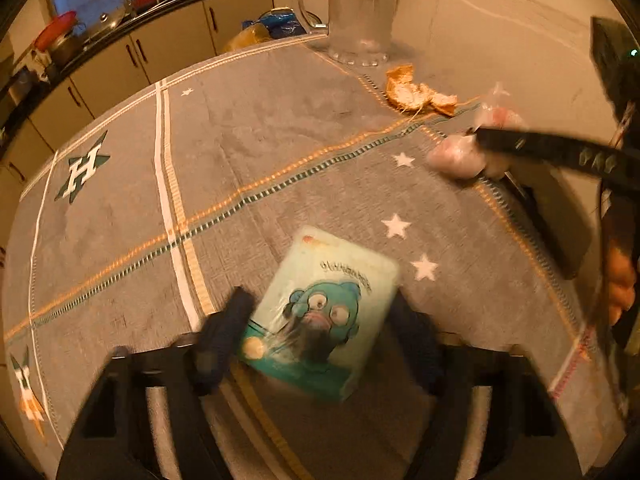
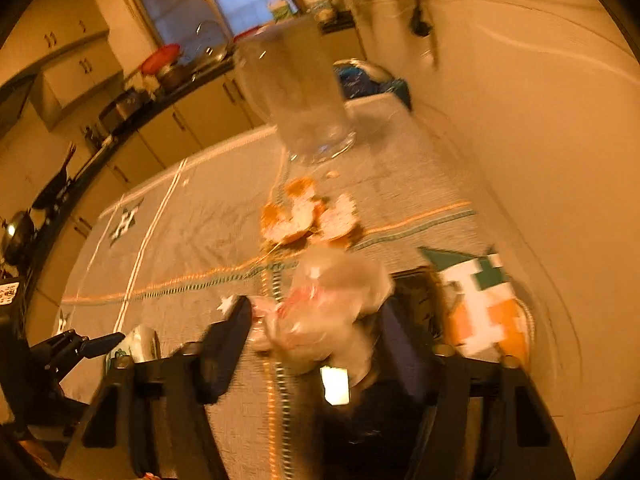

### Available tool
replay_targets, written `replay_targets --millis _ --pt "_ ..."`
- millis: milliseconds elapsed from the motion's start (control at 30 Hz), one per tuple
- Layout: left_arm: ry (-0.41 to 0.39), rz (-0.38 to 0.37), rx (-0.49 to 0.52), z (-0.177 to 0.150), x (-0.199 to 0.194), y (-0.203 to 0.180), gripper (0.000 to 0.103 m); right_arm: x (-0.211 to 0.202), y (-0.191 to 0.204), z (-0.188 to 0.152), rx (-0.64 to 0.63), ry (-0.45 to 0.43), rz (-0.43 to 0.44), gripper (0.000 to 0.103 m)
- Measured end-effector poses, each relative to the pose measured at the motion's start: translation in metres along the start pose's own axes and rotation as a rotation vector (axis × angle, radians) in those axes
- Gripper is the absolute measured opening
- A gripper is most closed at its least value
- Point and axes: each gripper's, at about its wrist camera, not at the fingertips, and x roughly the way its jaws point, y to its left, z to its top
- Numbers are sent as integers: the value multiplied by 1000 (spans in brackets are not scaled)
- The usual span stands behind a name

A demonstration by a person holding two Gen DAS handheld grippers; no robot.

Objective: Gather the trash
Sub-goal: 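Grasp the teal Hangyodon snack pack with the left tool while the right tool grasps the clear plastic bags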

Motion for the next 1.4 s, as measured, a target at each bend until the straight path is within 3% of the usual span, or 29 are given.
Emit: replay_targets --millis 133,300,467,533,567,600,667,867,1033,1167,1400 --pt "17 -32 -52 -13 -12 4 41 -2 26 -16 -73 46 66 31" --pt "25 -51 -137 -48 -34 15 40 -12 48 -49 -109 121 155 29" --pt "19 -3 -231 -94 -64 28 40 -33 57 -88 -117 146 208 29" --pt "19 20 -267 -110 -73 32 42 -43 55 -99 -108 127 204 37" --pt "22 37 -280 -117 -76 34 44 -47 55 -102 -109 112 194 46" --pt "23 57 -291 -124 -78 36 44 -51 55 -106 -114 96 175 63" --pt "12 77 -302 -133 -82 38 48 -63 54 -111 -133 46 130 79" --pt "-15 63 -322 -138 -86 40 65 -82 54 -107 -227 -32 12 80" --pt "-29 118 -285 -136 -81 34 67 -82 71 -90 -374 -94 -14 85" --pt "-37 138 -269 -134 -77 32 68 -55 88 -79 -481 -33 -1 87" --pt "-49 134 -266 -133 -76 35 68 -20 85 -78 -525 32 -15 82"
